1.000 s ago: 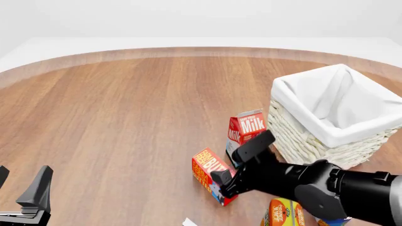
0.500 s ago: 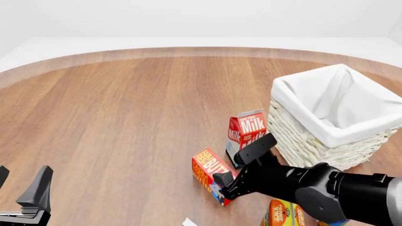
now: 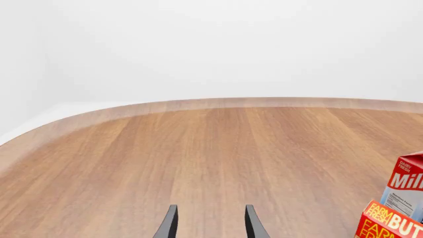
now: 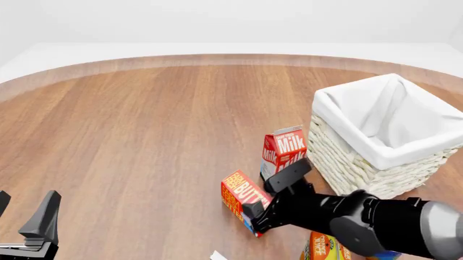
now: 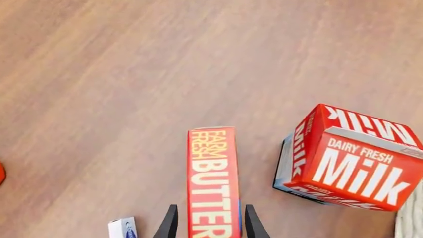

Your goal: Pick up the cream cheese box and the butter, and put them in the basket.

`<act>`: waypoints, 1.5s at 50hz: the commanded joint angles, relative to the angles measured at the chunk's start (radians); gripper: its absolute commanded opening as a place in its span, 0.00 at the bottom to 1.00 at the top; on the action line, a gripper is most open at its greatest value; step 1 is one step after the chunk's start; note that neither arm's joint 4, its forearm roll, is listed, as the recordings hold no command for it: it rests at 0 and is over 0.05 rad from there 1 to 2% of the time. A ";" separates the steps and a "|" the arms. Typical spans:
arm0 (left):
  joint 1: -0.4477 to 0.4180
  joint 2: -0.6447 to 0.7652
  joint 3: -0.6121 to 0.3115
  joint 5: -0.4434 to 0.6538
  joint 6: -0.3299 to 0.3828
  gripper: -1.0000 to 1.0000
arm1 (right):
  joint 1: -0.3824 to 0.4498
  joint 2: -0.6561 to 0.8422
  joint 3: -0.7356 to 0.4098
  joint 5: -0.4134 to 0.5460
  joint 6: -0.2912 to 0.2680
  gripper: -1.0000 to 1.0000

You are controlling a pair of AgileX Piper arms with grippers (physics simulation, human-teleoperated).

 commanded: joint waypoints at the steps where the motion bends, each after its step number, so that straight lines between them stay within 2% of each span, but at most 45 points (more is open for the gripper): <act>1: 0.000 0.000 0.000 0.000 0.000 1.00 | 0.001 0.044 0.000 -0.021 0.009 1.00; 21: 0.000 0.000 0.000 0.000 0.000 1.00 | 0.003 0.071 -0.017 -0.016 0.004 1.00; 26: 0.000 0.000 0.000 0.000 0.000 1.00 | 0.007 0.100 -0.006 -0.047 0.006 1.00; 31: 0.000 0.000 0.000 0.000 0.000 1.00 | 0.007 0.087 -0.019 -0.014 0.003 1.00; 33: 0.000 0.000 0.000 0.000 0.000 1.00 | 0.003 0.104 -0.019 -0.029 -0.001 1.00; 36: 0.000 0.000 0.000 0.000 0.000 1.00 | -0.006 0.083 -0.044 0.016 -0.010 1.00; 46: 0.000 0.000 0.000 0.000 0.000 1.00 | -0.004 0.068 -0.044 0.027 -0.009 1.00; 47: 0.000 0.000 0.000 0.000 0.000 1.00 | -0.004 0.065 -0.046 0.031 -0.008 0.00; 63: 0.000 0.000 0.000 0.000 0.000 1.00 | 0.014 0.036 -0.057 0.055 -0.008 0.00; 75: 0.000 0.000 0.000 0.000 0.000 1.00 | 0.013 -0.049 -0.078 0.123 -0.031 0.00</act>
